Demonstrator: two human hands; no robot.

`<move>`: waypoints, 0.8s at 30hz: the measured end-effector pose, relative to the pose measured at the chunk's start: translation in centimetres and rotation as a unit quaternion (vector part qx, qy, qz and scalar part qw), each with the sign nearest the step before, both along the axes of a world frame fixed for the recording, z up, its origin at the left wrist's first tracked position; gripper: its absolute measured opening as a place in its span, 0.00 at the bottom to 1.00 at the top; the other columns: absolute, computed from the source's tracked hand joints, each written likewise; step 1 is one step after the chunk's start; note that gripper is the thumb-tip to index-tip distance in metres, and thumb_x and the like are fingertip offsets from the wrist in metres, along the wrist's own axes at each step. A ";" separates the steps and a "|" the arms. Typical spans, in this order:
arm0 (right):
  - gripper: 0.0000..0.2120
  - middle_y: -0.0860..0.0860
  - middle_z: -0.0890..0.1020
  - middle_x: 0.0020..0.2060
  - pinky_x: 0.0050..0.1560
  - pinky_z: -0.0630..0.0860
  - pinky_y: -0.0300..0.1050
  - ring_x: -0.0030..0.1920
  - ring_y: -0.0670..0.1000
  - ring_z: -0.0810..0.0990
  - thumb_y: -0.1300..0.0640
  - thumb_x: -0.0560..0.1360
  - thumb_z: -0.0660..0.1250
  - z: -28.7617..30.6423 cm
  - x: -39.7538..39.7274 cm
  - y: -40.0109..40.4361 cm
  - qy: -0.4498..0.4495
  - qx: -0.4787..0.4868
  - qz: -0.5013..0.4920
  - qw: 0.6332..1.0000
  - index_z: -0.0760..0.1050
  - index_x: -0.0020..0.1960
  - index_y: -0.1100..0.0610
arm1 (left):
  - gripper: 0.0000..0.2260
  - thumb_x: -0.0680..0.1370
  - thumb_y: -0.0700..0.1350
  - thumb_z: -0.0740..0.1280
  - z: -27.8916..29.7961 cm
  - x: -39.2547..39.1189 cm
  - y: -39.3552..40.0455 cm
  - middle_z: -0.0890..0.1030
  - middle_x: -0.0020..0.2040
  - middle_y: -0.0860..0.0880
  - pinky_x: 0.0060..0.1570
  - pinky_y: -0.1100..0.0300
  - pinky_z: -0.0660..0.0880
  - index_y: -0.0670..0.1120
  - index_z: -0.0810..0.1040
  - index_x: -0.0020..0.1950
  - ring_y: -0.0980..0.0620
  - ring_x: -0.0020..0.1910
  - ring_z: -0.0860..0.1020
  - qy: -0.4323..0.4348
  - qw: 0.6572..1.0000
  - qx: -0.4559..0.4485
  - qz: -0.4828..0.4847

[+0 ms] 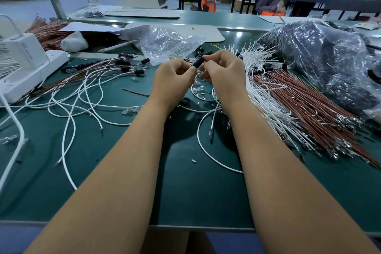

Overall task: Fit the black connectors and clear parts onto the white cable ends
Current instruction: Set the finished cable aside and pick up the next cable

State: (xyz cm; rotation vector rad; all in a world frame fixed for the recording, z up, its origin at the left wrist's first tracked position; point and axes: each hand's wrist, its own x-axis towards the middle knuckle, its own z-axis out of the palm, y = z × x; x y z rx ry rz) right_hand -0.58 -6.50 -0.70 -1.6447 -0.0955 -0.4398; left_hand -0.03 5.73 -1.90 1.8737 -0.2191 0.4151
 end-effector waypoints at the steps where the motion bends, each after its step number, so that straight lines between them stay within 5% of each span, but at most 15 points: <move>1: 0.08 0.59 0.82 0.35 0.46 0.80 0.57 0.35 0.53 0.80 0.67 0.71 0.65 -0.1 0.0 0.1 -0.001 -0.006 0.002 1.000 0.77 0.37 0.56 | 0.05 0.76 0.40 0.66 0.0 0.1 0.0 0.80 0.36 0.43 0.42 0.50 0.77 0.44 0.78 0.40 0.48 0.36 0.76 0.000 1.000 0.001 0.003; 5: 0.07 0.61 0.83 0.36 0.45 0.79 0.62 0.40 0.62 0.82 0.64 0.72 0.71 -0.3 0.1 0.3 -0.020 -0.041 -0.011 0.999 0.75 0.38 0.57 | 0.03 0.76 0.39 0.66 0.1 0.2 0.0 0.78 0.34 0.46 0.38 0.55 0.74 0.43 0.79 0.43 0.51 0.34 0.74 -0.009 1.000 0.002 0.009; 10: 0.08 0.58 0.83 0.36 0.47 0.80 0.59 0.39 0.59 0.83 0.64 0.72 0.72 -0.4 0.3 0.1 -0.027 -0.042 -0.018 0.999 0.75 0.39 0.57 | 0.02 0.76 0.38 0.69 0.2 0.2 0.0 0.79 0.33 0.52 0.34 0.70 0.70 0.42 0.81 0.44 0.64 0.29 0.73 -0.015 1.000 -0.004 -0.016; 17: 0.07 0.62 0.83 0.39 0.50 0.79 0.60 0.42 0.62 0.83 0.67 0.71 0.72 -0.4 0.3 0.0 -0.036 -0.015 -0.023 0.999 0.76 0.39 0.58 | 0.03 0.76 0.38 0.69 0.3 0.1 0.1 0.83 0.44 0.40 0.46 0.60 0.76 0.40 0.81 0.48 0.52 0.42 0.78 -0.024 0.999 0.005 -0.032; 21: 0.09 0.55 0.83 0.41 0.51 0.81 0.49 0.44 0.54 0.84 0.65 0.73 0.71 -0.5 0.9 0.0 -0.011 -0.016 0.005 1.000 0.79 0.53 0.59 | 0.03 0.77 0.39 0.69 0.2 0.2 0.2 0.82 0.41 0.42 0.41 0.64 0.73 0.40 0.82 0.47 0.53 0.39 0.75 -0.015 0.999 0.019 -0.020; 24: 0.07 0.52 0.82 0.38 0.51 0.80 0.46 0.40 0.48 0.81 0.66 0.73 0.71 -0.6 0.9 0.1 0.008 -0.028 0.033 0.999 0.81 0.51 0.61 | 0.05 0.76 0.41 0.70 0.0 0.3 0.3 0.82 0.40 0.44 0.39 0.64 0.72 0.40 0.82 0.47 0.54 0.37 0.75 -0.020 0.999 0.044 -0.004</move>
